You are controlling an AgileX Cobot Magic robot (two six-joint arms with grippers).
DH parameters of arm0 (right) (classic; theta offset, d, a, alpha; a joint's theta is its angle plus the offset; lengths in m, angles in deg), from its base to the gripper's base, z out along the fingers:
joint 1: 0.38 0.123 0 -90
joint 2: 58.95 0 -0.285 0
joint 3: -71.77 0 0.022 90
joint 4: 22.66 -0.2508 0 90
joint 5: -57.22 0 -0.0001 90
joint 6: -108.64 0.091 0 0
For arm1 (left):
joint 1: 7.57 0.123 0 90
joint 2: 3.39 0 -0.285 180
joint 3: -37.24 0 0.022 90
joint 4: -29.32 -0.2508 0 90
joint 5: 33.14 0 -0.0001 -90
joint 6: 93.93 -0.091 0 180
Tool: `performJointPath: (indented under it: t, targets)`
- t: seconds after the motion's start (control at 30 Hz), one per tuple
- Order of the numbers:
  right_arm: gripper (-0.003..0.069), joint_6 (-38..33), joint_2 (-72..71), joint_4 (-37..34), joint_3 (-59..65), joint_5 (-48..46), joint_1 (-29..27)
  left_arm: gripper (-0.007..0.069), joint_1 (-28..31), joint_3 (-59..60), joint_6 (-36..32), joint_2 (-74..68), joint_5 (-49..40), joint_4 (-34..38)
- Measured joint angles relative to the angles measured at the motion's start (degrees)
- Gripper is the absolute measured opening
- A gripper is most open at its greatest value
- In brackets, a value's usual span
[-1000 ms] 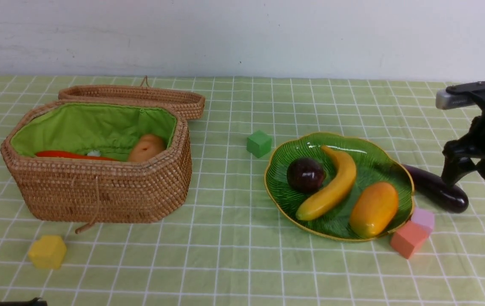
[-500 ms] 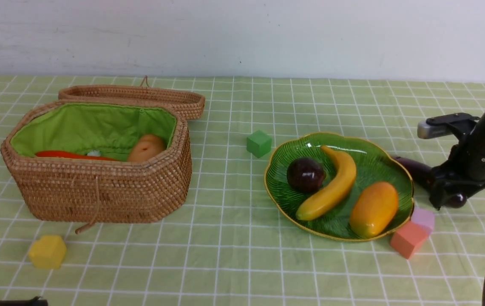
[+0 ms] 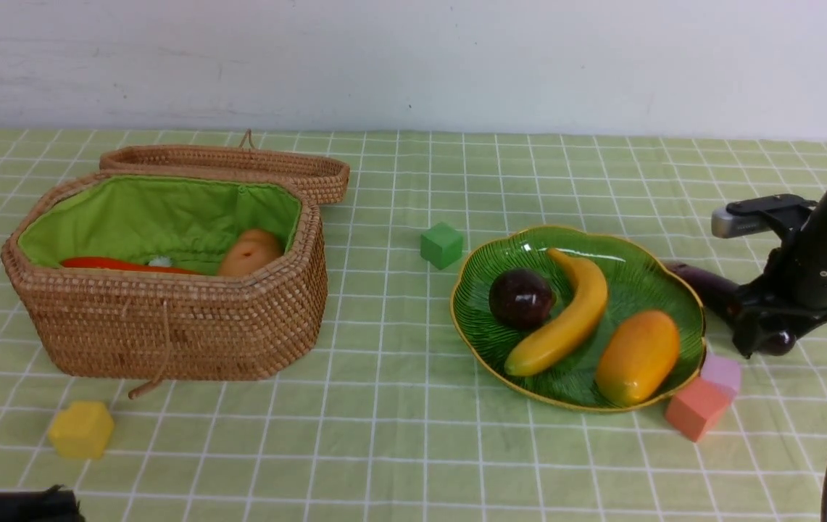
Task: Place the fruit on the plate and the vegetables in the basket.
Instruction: Grab an eggplant with your right arm and place it in the basket on the left.
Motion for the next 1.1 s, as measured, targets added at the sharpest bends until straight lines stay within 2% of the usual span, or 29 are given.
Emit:
performJointPath:
  t: [0.3,0.57,0.7,0.77,0.8,0.83,0.87,0.9,1.1]
  targets:
    - [0.0422,5.14,-6.04,1.63,0.05,-4.48,0.0,0.0039,0.0,0.0,9.4,0.0,0.22,-9.37]
    - [0.0422,13.12,-15.21,1.07,0.05,-10.84,0.13,0.0038,0.0,0.0,10.55,0.0,1.2,-11.02]
    - [0.0422,15.29,-22.71,-1.58,0.05,-12.19,3.24,0.0038,0.0,0.0,11.89,0.0,1.96,-13.69]
    - [0.0422,15.79,-28.31,-4.4,0.05,-10.84,9.3,0.0038,0.0,0.0,16.07,0.0,2.69,-18.68]
    - [0.0422,15.8,-28.64,-4.4,0.05,-10.6,9.88,0.0038,0.0,0.0,16.54,0.0,2.75,-18.68]
    - [0.0422,15.79,-30.72,-6.05,-0.06,-8.4,14.78,0.0038,0.0,0.0,21.32,0.0,3.21,-23.64]
    - [0.0422,15.79,-31.08,-6.2,-0.14,-7.77,16.1,0.0038,0.0,0.0,21.91,0.0,3.34,-24.28]
    - [0.0422,15.79,-31.66,-7.0,-0.72,-5.79,20.73,0.0038,0.0,0.0,26.36,0.0,3.36,-29.67]
    - [0.0422,15.5,-27.49,-8.09,-6.29,3.39,37.84,0.0038,0.0,0.0,45.7,0.0,2.33,-46.29]
